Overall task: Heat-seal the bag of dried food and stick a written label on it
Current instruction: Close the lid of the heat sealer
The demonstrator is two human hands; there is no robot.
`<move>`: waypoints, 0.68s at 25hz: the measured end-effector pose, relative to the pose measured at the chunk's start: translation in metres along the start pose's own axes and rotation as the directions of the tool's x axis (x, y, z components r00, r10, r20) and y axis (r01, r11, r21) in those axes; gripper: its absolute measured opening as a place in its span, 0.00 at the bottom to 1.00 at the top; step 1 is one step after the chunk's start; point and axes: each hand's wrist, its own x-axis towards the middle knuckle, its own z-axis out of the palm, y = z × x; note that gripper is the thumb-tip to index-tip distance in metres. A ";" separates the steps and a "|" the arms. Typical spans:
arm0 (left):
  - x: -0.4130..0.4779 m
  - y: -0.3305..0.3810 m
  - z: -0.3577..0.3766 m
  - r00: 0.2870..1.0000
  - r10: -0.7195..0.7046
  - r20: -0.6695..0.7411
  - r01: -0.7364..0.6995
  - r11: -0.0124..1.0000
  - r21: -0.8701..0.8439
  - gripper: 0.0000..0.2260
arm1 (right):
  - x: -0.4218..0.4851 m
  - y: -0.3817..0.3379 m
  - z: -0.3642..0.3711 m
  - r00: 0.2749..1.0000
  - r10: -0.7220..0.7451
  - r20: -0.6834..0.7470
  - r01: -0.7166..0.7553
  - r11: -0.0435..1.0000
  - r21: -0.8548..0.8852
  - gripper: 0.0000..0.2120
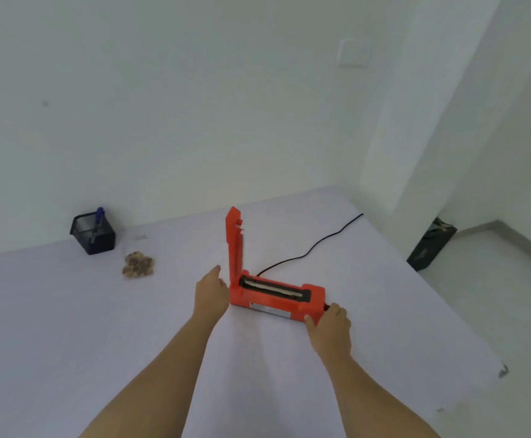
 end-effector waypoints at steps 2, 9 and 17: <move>0.014 0.001 0.013 1.000 0.002 -0.003 -0.002 1.000 0.003 0.21 | 0.015 0.010 0.010 0.996 0.034 0.079 -0.040 0.997 0.073 0.26; 0.032 -0.002 0.041 0.999 0.039 -0.024 -0.042 0.982 -0.182 0.16 | 0.065 0.006 0.016 0.998 -0.020 0.059 0.000 0.942 0.334 0.22; 0.106 0.001 0.057 0.992 -0.076 -0.099 0.047 0.962 -0.269 0.10 | 0.165 -0.038 0.033 0.988 -0.141 0.067 0.093 0.876 0.473 0.25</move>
